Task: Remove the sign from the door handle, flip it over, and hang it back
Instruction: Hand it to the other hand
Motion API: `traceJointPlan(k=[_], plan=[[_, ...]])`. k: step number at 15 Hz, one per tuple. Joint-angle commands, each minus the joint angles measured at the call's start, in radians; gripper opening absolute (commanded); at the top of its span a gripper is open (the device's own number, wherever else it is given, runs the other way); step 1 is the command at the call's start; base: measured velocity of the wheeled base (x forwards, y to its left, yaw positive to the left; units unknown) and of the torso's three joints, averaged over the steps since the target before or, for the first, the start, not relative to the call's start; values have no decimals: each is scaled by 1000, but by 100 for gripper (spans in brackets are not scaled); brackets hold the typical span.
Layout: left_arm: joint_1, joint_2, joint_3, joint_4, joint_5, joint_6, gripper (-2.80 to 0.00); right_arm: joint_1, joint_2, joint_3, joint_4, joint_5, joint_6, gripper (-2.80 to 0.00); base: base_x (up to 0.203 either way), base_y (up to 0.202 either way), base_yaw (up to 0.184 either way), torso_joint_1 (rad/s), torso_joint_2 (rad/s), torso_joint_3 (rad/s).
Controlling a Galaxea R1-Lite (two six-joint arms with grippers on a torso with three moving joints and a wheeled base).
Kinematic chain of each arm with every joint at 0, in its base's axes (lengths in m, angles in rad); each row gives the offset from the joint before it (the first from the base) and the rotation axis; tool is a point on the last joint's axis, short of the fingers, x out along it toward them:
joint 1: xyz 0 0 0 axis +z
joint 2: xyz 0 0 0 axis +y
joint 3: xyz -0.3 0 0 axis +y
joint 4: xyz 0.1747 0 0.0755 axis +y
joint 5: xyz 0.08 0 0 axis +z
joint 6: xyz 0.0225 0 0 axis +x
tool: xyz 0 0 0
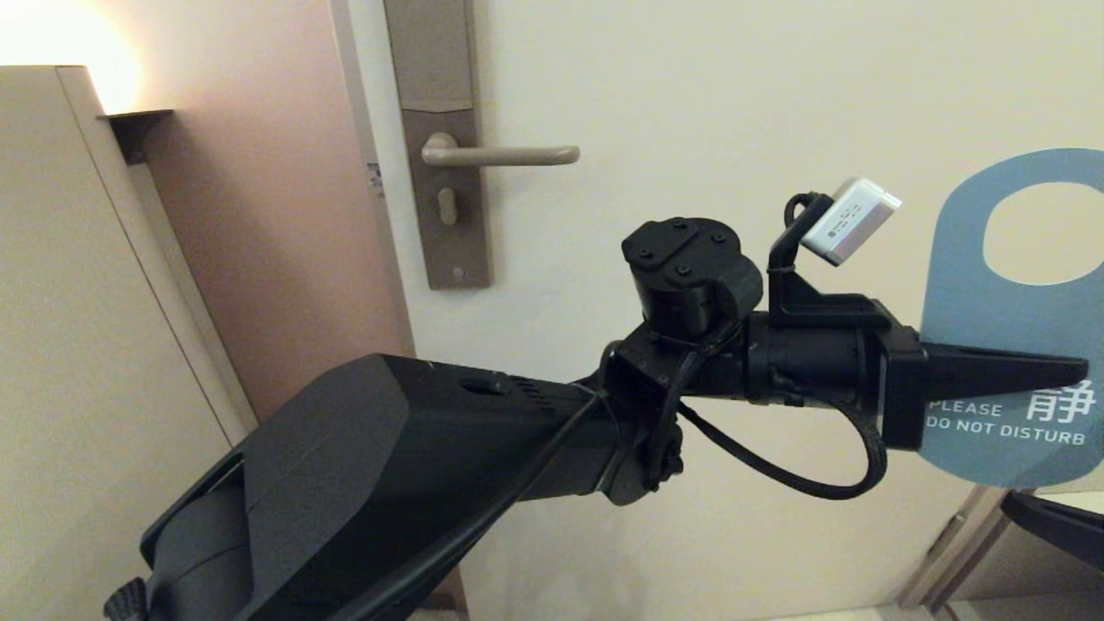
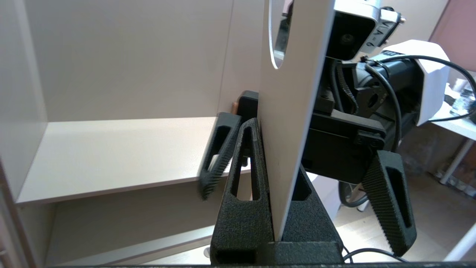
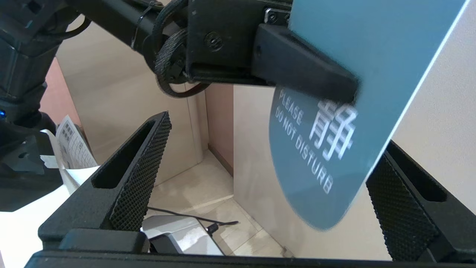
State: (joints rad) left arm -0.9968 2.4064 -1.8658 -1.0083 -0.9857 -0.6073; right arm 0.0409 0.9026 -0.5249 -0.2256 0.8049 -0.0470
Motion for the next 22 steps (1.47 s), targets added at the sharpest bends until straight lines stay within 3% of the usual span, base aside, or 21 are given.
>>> traceJointPlan(k=[1,10,11,14,22], plan=[[-2,4,-8,-6,1,-3,-280,1,-2,0,-1,6,-1,0,0,0,0,0,0,0],[-5,4,-12,-7,9,3,-280,1,-2,0,-3,7,-1,0,0,0,0,0,0,0],[-6,4,-12,-7,17,3,-280,1,-2,0,-3,7,-1,-280,0,0,0,0,0,0],[-20,4,-12,-7,50,3,-280,1,-16,0,-1,5,-1,-280,0,0,0,0,0,0],[-23,11,-12,-33,52,-3,-280,1,-16,8,-3,5,-1,-280,0,0,0,0,0,0]])
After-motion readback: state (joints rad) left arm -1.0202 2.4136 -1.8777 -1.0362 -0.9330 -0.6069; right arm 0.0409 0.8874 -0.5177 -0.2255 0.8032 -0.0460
